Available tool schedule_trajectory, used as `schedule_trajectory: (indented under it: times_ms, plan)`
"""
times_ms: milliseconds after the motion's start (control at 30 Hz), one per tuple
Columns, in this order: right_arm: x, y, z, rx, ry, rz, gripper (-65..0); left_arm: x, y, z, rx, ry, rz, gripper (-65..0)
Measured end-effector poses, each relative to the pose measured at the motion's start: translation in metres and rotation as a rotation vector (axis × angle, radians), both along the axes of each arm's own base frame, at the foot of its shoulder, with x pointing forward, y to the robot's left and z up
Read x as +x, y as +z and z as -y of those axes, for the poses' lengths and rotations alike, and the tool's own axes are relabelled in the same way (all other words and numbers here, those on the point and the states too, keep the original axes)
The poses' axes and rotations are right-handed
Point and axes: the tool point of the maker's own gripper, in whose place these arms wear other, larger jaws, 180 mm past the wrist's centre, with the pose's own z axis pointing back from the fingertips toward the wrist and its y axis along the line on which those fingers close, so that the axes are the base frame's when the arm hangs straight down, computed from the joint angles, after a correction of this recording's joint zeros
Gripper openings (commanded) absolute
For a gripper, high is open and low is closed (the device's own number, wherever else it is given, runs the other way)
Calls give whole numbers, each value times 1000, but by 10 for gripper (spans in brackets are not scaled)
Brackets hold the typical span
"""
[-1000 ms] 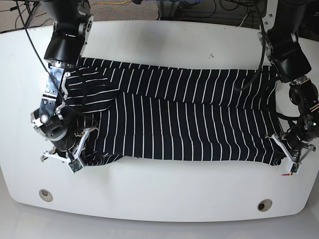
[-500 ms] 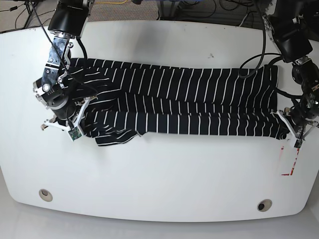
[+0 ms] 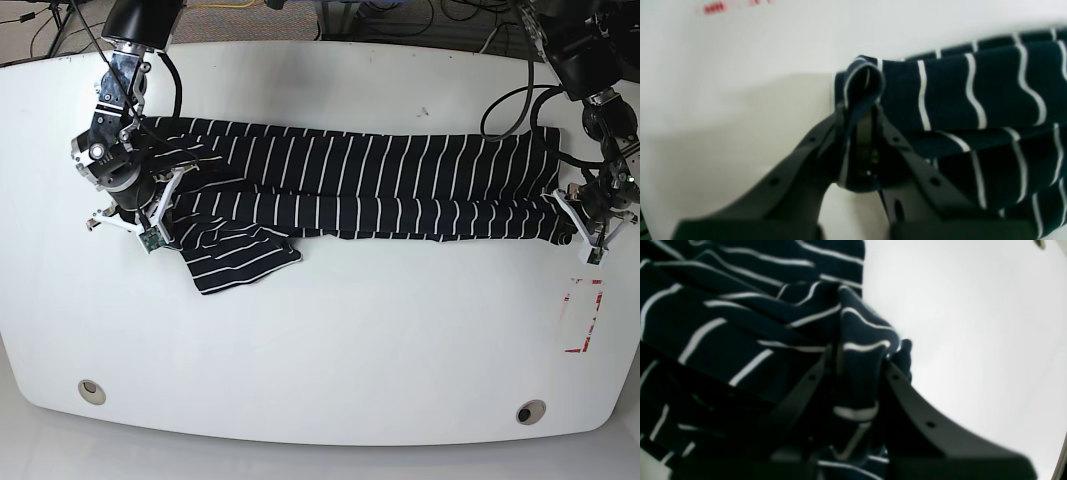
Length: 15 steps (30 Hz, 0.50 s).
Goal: Layout the t-shirt on the table in an organized manner, then fold the t-shirt properly
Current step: 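Carry the hem over the shirt and lay it near the collar edge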
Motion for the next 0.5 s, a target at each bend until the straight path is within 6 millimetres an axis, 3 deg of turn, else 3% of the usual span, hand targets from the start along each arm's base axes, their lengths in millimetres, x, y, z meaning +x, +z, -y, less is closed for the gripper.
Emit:
schedule_trajectory:
  times_ms: [100,233,333,500]
  plan:
    - [-6,-6,0,-1,-2,-18,-457,-7,-6,0,2,-1,-20,-543]
    - [-12,-10,4,-11,-12,-36,-346,-16,-13,-2,13,6,-63,-394]
    - [-14,-7,8,-15,-23,-31,-330,-21,-16,-5,24,13,-91,-326]
    - [-15,21,15,-20,-81,55,-327,-21,-11,-7,37,14,-84,-317]
